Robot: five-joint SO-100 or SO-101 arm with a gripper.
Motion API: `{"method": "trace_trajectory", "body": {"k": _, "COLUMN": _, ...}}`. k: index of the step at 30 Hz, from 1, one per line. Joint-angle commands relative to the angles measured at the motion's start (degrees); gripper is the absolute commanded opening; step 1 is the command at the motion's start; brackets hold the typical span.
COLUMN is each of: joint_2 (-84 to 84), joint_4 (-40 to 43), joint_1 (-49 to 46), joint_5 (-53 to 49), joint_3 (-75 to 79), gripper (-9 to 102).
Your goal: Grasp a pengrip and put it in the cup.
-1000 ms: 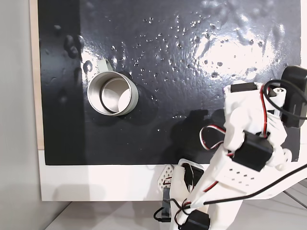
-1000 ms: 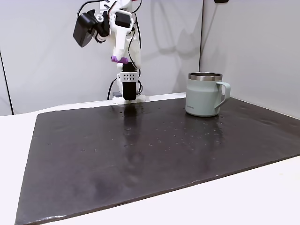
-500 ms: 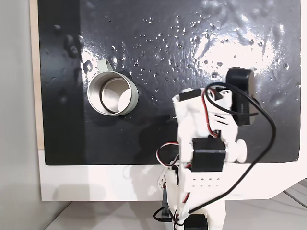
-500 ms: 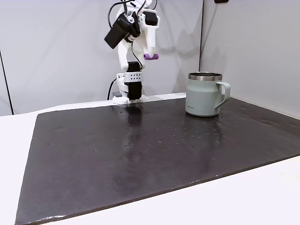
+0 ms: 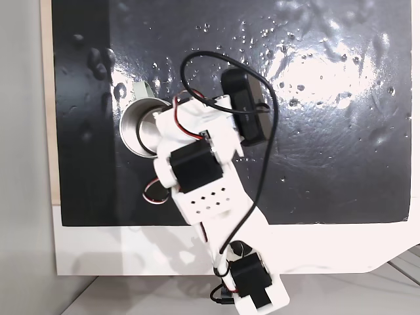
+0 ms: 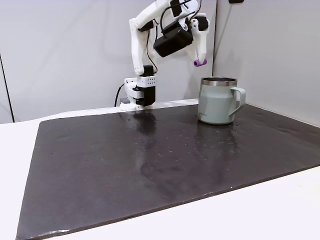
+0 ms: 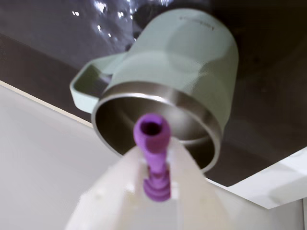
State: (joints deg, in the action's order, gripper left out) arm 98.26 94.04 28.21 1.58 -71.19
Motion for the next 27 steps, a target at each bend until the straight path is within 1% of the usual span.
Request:
{"method": "trace_trajectory", "body": {"k": 1, "joint_2": -2.5, "joint_4": -1.1, "joint_1": 5.3, "joint_5": 2.6, "joint_3": 6.3, "gripper": 0}}
{"method": "trace_trajectory", "body": {"k": 7, "joint_2": -7.0, "joint_4": -0.9, "joint_1": 11.9, "joint_5": 3.2, "joint_3": 11.6, "gripper": 0}}
{"method": "trace_trajectory", "body": {"k": 14, "joint_2": -6.3, "joint_4": 0.7, "joint_1": 12.2, "joint_5": 3.2, "joint_3": 11.1, "gripper": 1}}
{"method": "trace_trajectory", "body": {"k": 15, "joint_2": -5.9, "joint_4": 0.9, "joint_1": 12.1, "joint_5": 3.2, "joint_3": 10.8, "gripper": 4}}
{"method": "trace_trajectory", "body": {"k": 16, "joint_2": -5.4, "joint_4": 1.0, "joint_1": 12.1, "joint_5": 3.3, "joint_3": 10.4, "gripper": 10}}
{"method": "trace_trajectory", "body": {"k": 18, "joint_2": -4.7, "joint_4": 1.4, "joint_1": 12.1, "joint_5": 3.3, "joint_3": 10.0, "gripper": 27}}
{"method": "trace_trajectory", "body": {"k": 19, "joint_2": -4.5, "joint_4": 1.4, "joint_1": 12.1, "joint_5": 3.2, "joint_3": 9.9, "gripper": 30}}
{"method": "trace_trajectory", "body": {"k": 21, "joint_2": -4.2, "joint_4": 1.5, "joint_1": 11.9, "joint_5": 3.3, "joint_3": 9.9, "gripper": 33}}
{"method": "trace_trajectory", "body": {"k": 27, "joint_2": -3.5, "joint_4": 1.6, "joint_1": 11.4, "joint_5": 3.5, "joint_3": 9.5, "gripper": 32}}
